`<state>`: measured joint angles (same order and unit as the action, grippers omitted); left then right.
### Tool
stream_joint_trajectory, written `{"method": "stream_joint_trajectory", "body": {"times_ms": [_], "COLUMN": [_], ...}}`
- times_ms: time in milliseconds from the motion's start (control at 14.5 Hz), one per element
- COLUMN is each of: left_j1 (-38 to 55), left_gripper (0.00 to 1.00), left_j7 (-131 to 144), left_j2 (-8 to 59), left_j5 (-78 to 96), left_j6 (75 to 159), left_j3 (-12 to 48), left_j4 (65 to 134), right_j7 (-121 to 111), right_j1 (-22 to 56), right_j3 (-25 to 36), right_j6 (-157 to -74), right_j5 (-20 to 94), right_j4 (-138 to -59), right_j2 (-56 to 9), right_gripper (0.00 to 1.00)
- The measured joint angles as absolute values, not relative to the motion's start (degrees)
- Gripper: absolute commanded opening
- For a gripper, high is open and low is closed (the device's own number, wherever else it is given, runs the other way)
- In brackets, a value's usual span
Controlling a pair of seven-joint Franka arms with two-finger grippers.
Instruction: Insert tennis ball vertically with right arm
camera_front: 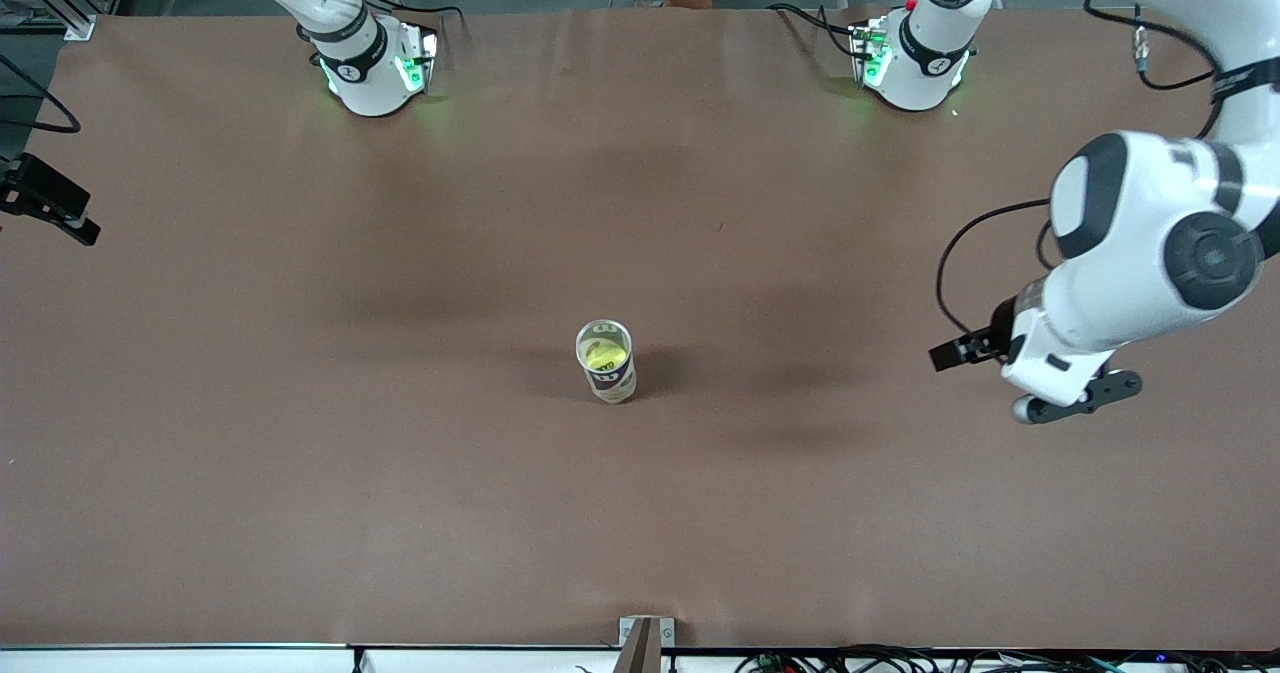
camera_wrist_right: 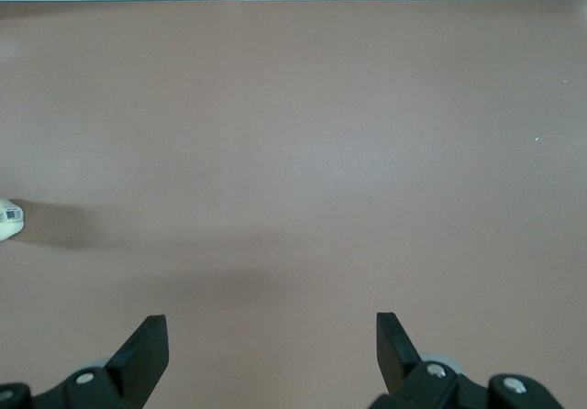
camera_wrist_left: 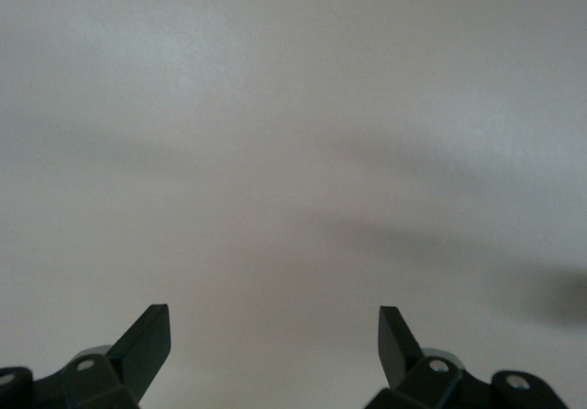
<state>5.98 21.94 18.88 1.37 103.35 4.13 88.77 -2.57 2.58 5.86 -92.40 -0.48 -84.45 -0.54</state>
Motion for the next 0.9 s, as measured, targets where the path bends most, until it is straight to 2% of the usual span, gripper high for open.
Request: {"method": "stream_joint_trajectory", "body": {"times_ms": [552,759,897], "left_j1": [0.30,0.44,0.37], "left_gripper": [1.00,1.00,1.00], "left_j7": [10.39,5.58,4.34], "left_j2": [10.47,8.97,7.66], "left_j5": [1.37,1.53,3.08], "left_j6": [95.25,87.58,85.30], "left_j3": [8.80,8.96,8.66], "left_j4": [88.28,84.21,82.27], "right_j7": [-2.58,-2.58,-2.58], "right_j1": [2.58,2.58,2.58], "right_j3": [5.86,5.86,5.86], "right_j6": [-92.37,-92.36,-92.36], "right_j5": [-0.48,-0.48,-0.48], "right_j4": [-84.45,-84.45,-84.45], "right_j2": [-0.60,-0.60,-0.61], "right_gripper": [1.00,1.00,1.00]}}
